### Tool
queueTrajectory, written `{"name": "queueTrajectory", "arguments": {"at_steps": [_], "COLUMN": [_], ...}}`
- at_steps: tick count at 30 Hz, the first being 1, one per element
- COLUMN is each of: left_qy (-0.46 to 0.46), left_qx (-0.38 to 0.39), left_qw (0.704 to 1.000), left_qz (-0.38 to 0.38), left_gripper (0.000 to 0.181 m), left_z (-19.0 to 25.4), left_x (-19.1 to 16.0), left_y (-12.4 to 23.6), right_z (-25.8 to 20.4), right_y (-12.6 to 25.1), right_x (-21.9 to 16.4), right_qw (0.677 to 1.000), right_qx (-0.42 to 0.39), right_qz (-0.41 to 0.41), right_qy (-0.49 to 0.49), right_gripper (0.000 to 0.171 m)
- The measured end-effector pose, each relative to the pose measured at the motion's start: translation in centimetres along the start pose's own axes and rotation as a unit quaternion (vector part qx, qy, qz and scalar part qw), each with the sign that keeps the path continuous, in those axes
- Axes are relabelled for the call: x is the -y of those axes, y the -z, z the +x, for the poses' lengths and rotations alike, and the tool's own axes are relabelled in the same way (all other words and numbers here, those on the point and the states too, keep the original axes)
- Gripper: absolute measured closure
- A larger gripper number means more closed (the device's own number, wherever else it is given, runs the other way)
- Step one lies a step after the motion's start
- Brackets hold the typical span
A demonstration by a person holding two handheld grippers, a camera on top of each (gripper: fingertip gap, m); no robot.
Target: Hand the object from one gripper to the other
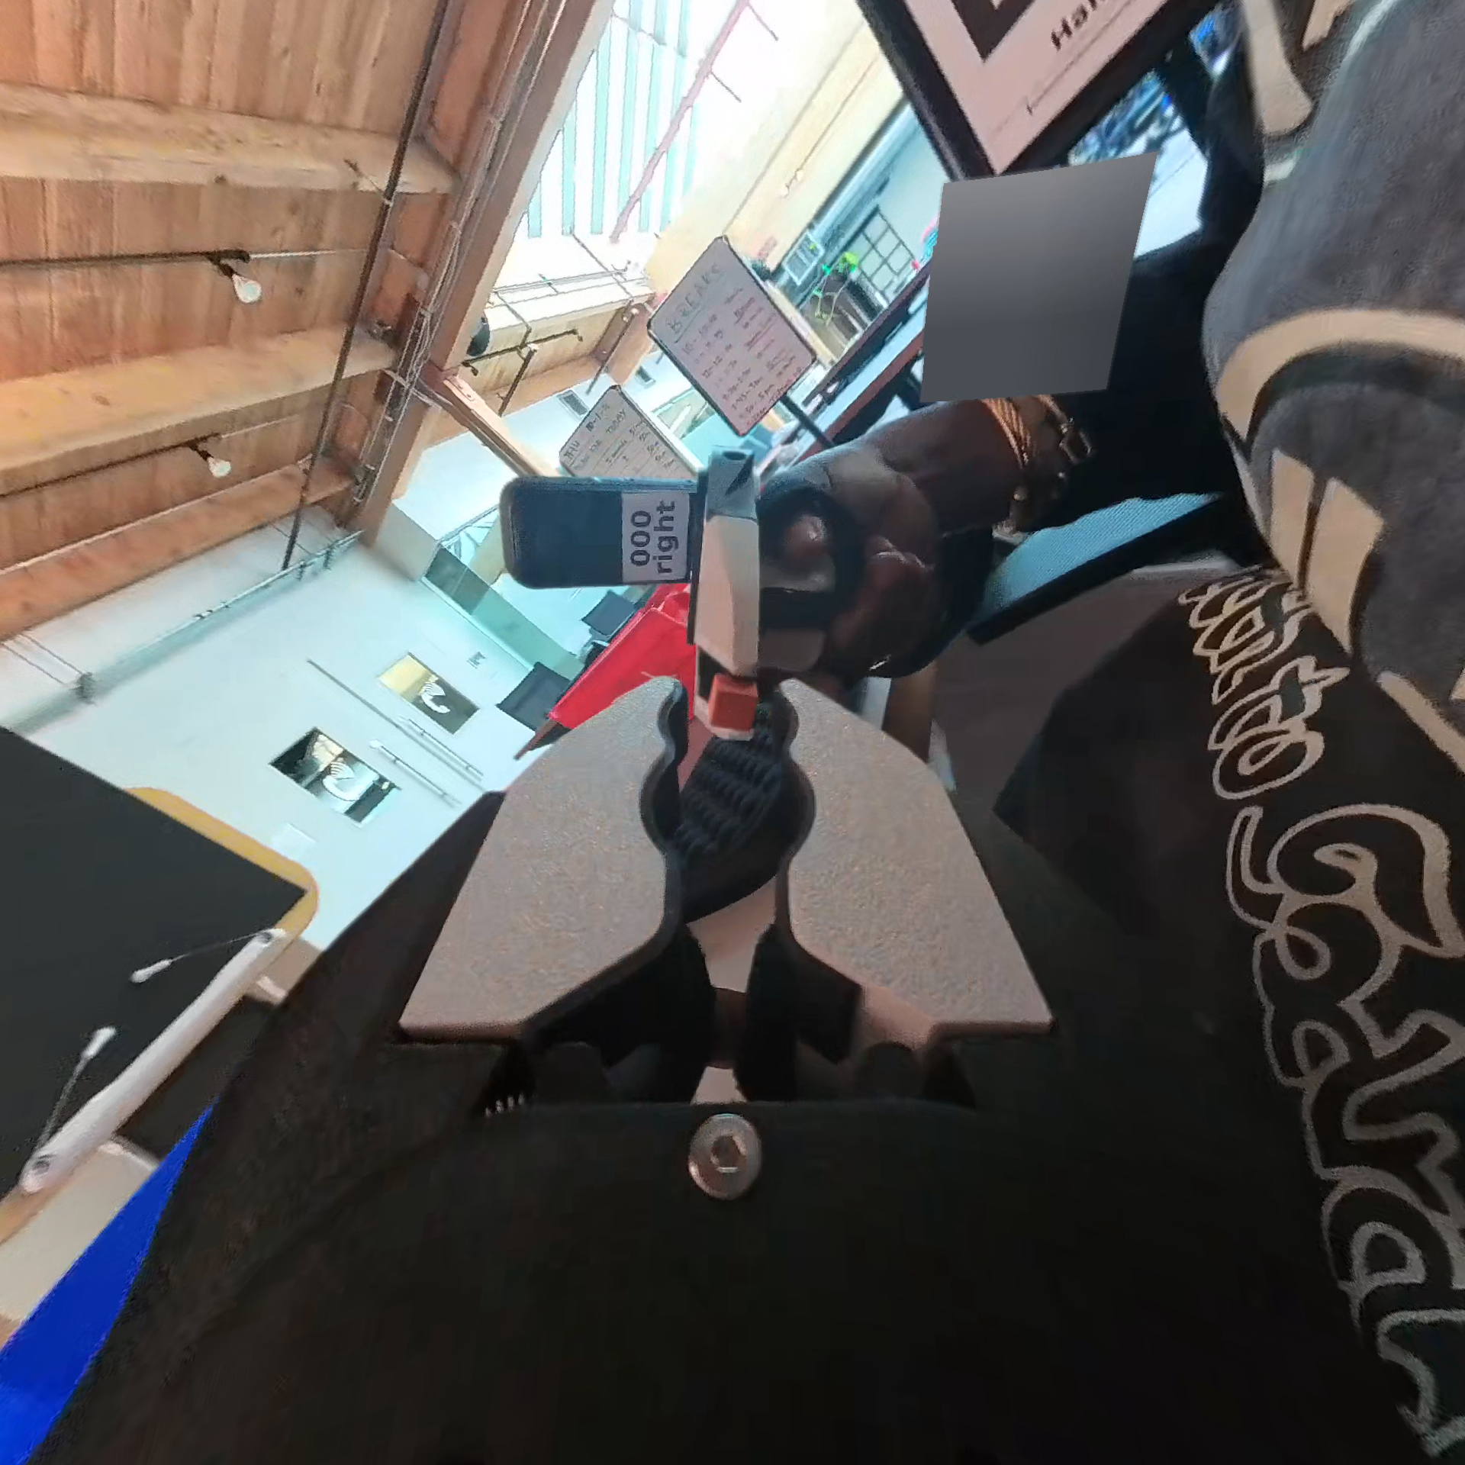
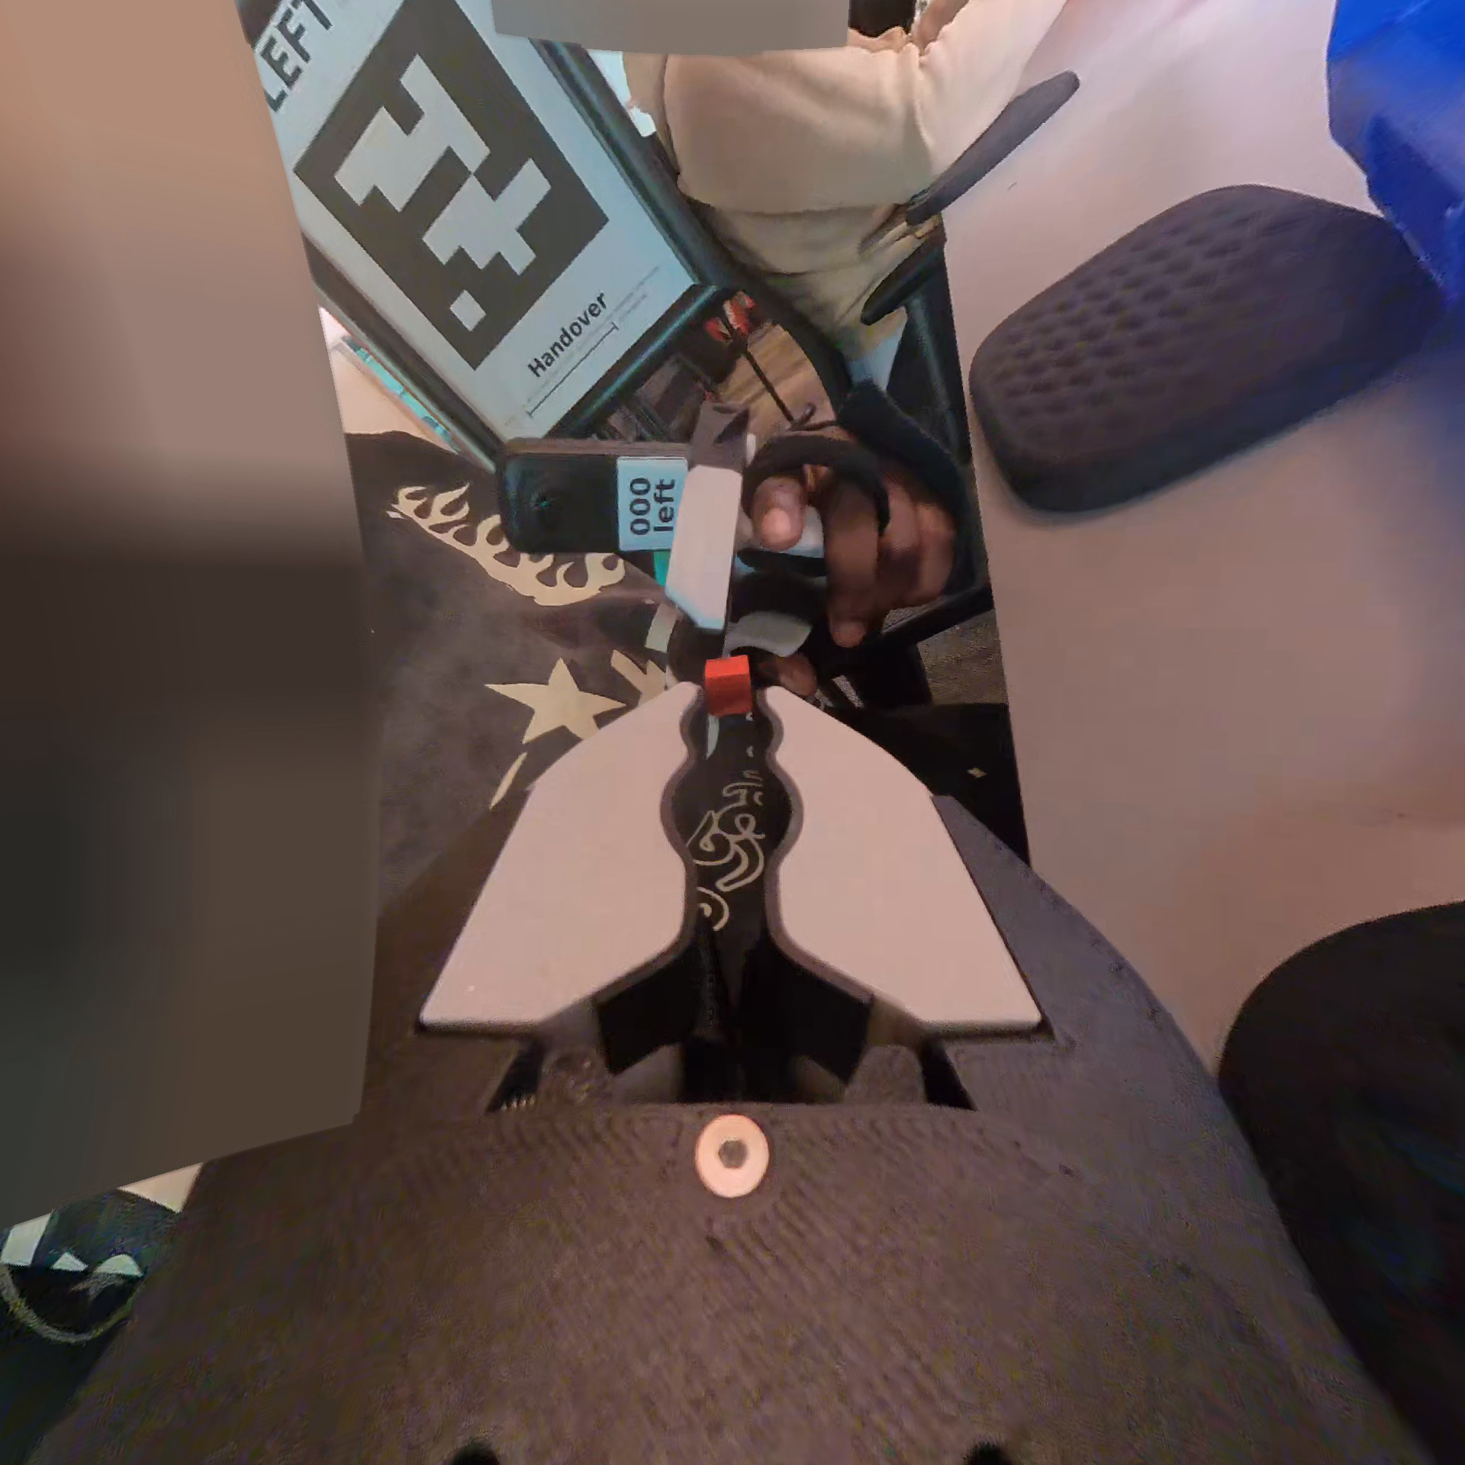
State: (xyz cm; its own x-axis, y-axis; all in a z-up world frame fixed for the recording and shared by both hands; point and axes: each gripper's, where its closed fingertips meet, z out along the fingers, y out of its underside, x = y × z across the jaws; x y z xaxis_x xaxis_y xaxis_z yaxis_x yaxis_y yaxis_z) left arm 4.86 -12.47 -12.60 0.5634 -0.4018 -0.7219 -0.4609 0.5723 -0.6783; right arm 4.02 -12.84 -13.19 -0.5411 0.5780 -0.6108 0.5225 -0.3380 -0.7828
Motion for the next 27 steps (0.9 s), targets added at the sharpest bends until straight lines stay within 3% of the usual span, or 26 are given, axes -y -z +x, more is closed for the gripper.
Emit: {"name": "queueTrajectory", "arguments": {"at_steps": [7,10,12,15,19,22,24,27], "left_qy": [-0.026,0.081,0.192,0.356,0.505,0.571,0.585,0.579], "left_qx": [0.006,-0.008,-0.021,-0.062,-0.132,-0.177,-0.189,-0.197], "left_qw": [0.999,0.997,0.981,0.932,0.851,0.800,0.785,0.789], "left_qz": [-0.031,-0.015,0.010,0.033,0.045,0.059,0.068,0.059], "left_gripper": [0.171,0.172,0.171,0.172,0.172,0.171,0.171,0.171], "left_z": [0.3,-0.2,-0.9,-1.4,-0.7,-0.1,0.0,0.4], "left_x": [-0.8,-0.3,0.1,-0.1,-0.1,0.3,0.6,0.6], "left_y": [-0.4,-0.2,0.1,0.4,0.4,0.5,0.5,0.5], "right_z": [-0.1,-0.3,0.2,-0.2,-1.3,-0.8,-0.4,-0.6], "right_y": [-0.2,-0.2,0.2,1.0,0.3,-0.5,-0.8,-1.0], "right_x": [-0.3,0.6,1.6,2.7,1.6,0.9,0.6,0.6], "right_qw": [1.000,0.998,0.983,0.921,0.797,0.706,0.674,0.665], "right_qx": [0.006,-0.006,-0.064,-0.137,-0.189,-0.233,-0.249,-0.250], "right_qz": [-0.010,0.014,0.036,0.061,0.017,-0.034,-0.056,-0.048], "right_qy": [-0.006,0.066,0.171,0.360,0.574,0.668,0.693,0.702], "right_gripper": [0.161,0.156,0.148,0.146,0.150,0.148,0.148,0.155]}}
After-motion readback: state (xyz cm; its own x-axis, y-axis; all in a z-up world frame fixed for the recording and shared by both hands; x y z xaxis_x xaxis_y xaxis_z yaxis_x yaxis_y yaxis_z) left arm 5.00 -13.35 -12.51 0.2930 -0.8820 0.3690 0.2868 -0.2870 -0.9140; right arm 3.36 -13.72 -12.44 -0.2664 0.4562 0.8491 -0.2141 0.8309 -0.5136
